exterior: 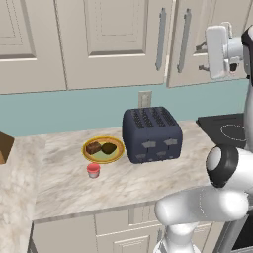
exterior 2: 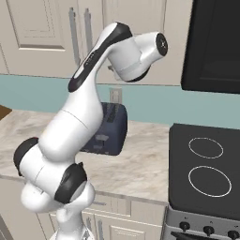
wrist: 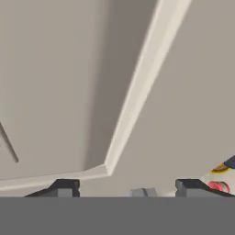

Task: Pick the avocado and bread from the counter and place them on the plate. Then pick the jam from the cabinet and place it next to the plate. Lastly close the cabinet door.

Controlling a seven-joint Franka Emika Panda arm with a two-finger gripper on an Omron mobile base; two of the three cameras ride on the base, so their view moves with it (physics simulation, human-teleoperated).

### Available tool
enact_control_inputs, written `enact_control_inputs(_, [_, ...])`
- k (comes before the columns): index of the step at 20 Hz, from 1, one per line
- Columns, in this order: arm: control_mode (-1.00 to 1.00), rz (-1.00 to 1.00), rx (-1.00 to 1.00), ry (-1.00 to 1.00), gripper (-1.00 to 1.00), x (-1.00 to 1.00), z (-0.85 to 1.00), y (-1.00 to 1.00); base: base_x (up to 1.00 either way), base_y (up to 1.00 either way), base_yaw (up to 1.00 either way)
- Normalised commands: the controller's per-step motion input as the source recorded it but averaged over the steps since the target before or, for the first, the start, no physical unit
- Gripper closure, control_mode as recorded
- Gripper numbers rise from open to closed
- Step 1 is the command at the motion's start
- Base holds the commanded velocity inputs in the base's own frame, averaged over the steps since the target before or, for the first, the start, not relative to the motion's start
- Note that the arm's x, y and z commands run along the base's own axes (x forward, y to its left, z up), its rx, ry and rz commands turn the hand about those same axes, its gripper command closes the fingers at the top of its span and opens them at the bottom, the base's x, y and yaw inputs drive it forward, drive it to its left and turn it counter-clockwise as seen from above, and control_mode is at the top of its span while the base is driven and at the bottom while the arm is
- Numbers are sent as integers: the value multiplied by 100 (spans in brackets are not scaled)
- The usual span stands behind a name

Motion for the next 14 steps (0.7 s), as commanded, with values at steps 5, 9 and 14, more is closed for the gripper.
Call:
enact_control_inputs(5, [-100,-6,0,0,-100,72,0,0,0,0,0])
enact_control_inputs(9, [-100,-6,0,0,-100,74,-1,0,0,0,0])
enact_control_inputs(14, [-100,-5,0,0,-100,48,-1,0,0,0,0])
